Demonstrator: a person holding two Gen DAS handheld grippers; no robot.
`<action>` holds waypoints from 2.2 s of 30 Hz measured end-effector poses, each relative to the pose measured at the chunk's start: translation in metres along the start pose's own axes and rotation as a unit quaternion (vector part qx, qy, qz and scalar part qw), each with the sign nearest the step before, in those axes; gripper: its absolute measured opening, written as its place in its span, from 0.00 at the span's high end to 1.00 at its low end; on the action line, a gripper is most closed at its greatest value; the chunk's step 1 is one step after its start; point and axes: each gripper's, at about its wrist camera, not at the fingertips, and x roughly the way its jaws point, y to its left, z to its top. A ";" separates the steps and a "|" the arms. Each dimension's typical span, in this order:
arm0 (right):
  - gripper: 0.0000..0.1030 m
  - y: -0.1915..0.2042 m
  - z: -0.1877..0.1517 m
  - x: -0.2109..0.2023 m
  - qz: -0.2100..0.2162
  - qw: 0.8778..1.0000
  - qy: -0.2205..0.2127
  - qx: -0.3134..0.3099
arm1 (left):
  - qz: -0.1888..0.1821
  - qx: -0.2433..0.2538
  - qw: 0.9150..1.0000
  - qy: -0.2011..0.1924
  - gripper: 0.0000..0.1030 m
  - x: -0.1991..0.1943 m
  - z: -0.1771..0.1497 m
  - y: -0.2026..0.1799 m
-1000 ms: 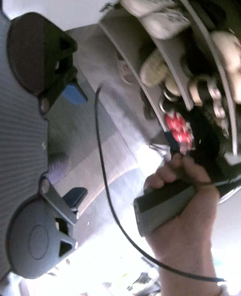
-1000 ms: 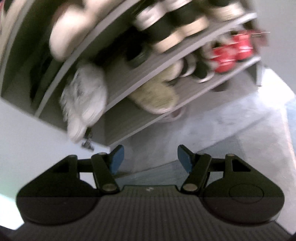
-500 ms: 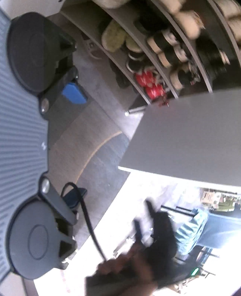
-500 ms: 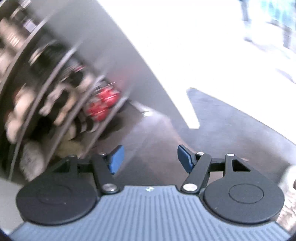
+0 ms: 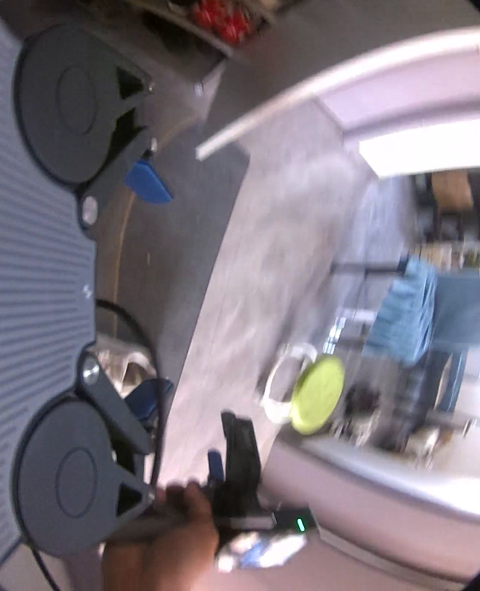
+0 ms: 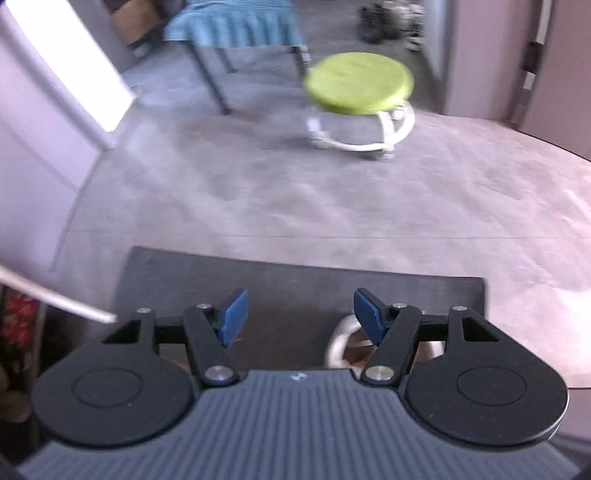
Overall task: Organize scattered shoes
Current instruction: 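Move the right tool out of the cabinet down to the white slip-on shoes, then close the right tool on both white slip-on shoes at their heel tabs, then lift the white slip-on shoes with the right tool and carry them into the cabinet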
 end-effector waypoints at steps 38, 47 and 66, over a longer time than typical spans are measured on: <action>0.70 -0.083 -0.142 0.288 -0.131 0.988 0.067 0.049 | 0.083 -0.064 0.994 0.026 0.01 0.154 -0.029 0.078; 0.72 -0.038 -0.168 0.198 -0.107 0.993 -0.029 -0.043 | 0.080 -0.050 0.995 0.013 0.01 0.143 -0.030 0.071; 0.73 0.096 -0.083 -0.002 0.061 0.937 -0.105 -0.328 | 0.205 -0.150 0.967 -0.016 0.01 -0.015 -0.030 0.140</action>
